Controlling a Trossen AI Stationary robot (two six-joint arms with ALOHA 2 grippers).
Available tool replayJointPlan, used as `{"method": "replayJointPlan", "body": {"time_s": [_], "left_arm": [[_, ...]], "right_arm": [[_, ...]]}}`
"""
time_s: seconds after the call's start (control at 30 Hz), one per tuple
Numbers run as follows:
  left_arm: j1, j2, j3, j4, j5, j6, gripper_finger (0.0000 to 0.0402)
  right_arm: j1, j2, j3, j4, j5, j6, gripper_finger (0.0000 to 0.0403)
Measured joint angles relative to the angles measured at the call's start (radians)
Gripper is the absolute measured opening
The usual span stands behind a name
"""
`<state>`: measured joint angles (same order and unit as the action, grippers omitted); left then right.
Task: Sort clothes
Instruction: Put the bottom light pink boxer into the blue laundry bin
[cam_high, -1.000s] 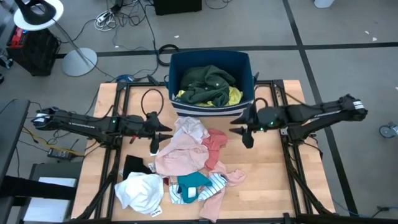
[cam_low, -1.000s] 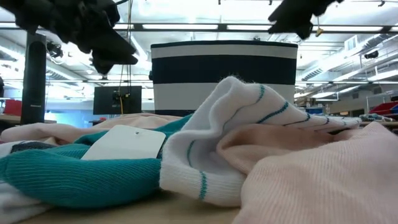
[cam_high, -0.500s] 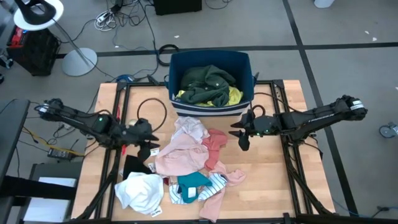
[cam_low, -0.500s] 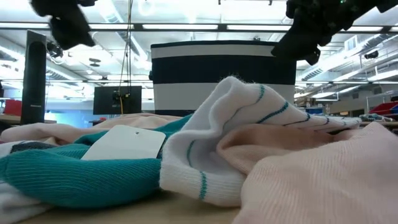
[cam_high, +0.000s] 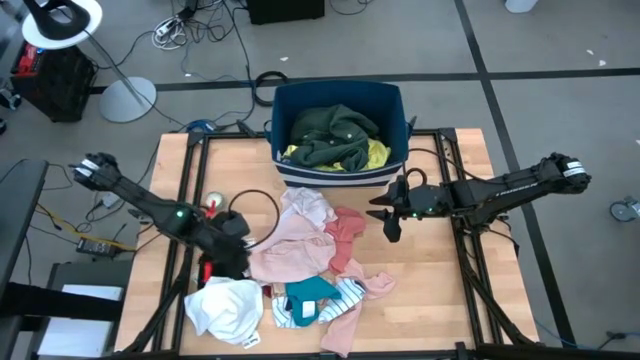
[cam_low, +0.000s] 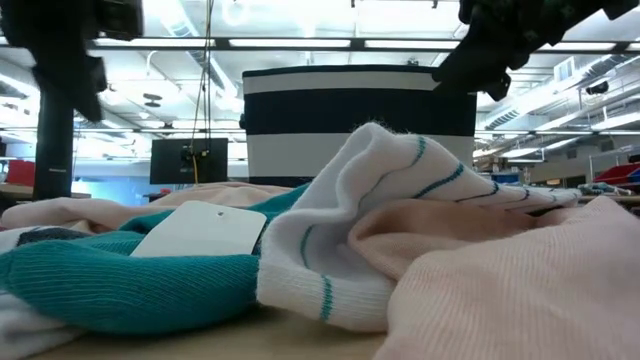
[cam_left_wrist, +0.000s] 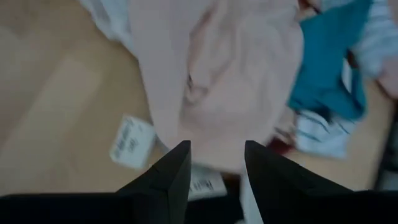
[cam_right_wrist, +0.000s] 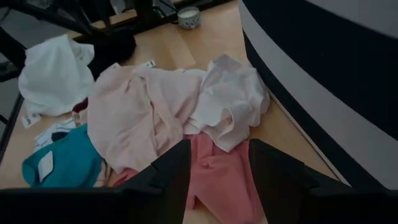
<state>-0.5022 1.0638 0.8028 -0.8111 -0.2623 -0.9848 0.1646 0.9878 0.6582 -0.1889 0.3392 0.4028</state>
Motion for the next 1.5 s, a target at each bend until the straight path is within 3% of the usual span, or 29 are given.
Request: {"method": "replayJointPlan", "body": {"time_s": [0.37,0.6,0.9,1.07,1.23,1.33,1.5], "left_arm": [[0.16,0.205,0.0,0.219,-0.055,0.238,0.0156],[0.274,0.302,0.0,0.321,0.039,0.361,0.0156],[0.336,0.388,0.0,0.404,0.123,0.429,0.0154],[0.351,0.437,0.0,0.435,0.144,0.432,0.0114],[0.355,0.427,0.0,0.427,0.159,0.436,0.0018],[0.349,0.381,0.016,0.399,0.208,0.436,0.001],[0.324,0.279,0.104,0.285,0.195,0.444,0.0003]], "right_arm": [[0.0,0.0,0.001,0.064,-0.003,-0.037,0.0164],[0.0,0.0,0.001,0.064,-0.003,-0.04,0.0165],[0.0,0.0,0.001,0.056,-0.003,-0.04,0.0165],[0.0,0.0,0.001,0.057,-0.018,-0.037,0.0165],[0.0,0.0,0.001,0.057,-0.019,-0.031,0.0165],[0.0,0.0,0.001,0.057,-0.019,-0.031,0.0165],[0.0,0.0,0.001,0.052,-0.019,-0.037,0.0165]]}}
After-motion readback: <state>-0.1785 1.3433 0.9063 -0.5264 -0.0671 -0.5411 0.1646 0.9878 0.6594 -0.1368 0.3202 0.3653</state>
